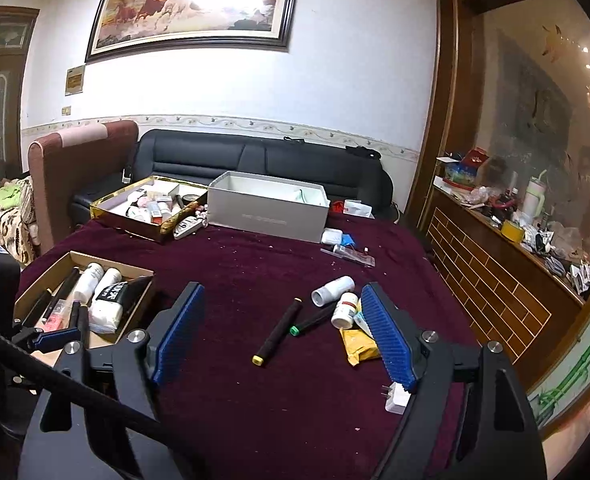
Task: Organize objects
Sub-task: 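Move both open grippers back toward the remaining items on the table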
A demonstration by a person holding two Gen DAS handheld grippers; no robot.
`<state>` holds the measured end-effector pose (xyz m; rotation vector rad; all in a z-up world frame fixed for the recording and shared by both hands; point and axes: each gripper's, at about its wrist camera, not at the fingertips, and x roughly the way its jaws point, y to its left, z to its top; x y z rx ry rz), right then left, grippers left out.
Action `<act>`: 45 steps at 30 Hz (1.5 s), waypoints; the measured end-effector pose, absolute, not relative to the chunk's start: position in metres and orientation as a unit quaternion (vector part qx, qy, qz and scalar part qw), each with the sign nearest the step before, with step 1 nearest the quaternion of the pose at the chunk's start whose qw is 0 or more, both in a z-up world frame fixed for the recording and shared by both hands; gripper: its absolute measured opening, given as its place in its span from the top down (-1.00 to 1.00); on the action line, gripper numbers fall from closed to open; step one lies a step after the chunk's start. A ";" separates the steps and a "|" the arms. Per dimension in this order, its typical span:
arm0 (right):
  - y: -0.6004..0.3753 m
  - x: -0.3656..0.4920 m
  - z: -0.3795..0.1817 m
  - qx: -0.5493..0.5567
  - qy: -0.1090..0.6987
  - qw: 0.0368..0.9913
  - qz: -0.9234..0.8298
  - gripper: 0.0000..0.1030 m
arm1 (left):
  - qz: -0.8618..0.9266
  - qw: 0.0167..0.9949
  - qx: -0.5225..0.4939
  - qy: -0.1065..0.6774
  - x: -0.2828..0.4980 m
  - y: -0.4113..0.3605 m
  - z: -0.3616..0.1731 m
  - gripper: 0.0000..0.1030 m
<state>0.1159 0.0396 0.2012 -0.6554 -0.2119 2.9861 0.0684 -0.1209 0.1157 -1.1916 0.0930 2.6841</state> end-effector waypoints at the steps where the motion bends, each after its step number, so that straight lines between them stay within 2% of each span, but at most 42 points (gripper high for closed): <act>1: 0.042 0.115 0.200 -0.214 -0.068 0.039 0.974 -0.56 | 0.908 0.103 -0.405 0.034 0.068 -0.118 0.115 0.08; 21: 0.087 0.103 0.180 -0.242 -0.031 0.046 0.969 -0.56 | 0.890 0.122 -0.432 0.079 0.057 -0.059 0.090 0.08; 36: 0.146 0.074 0.143 -0.305 0.033 0.080 0.948 -0.55 | 0.924 0.037 -0.325 0.199 0.065 -0.014 0.112 0.08; 45: 0.152 0.065 0.129 -0.326 0.041 0.077 0.941 -0.55 | 0.925 0.024 -0.310 0.219 0.062 -0.003 0.114 0.08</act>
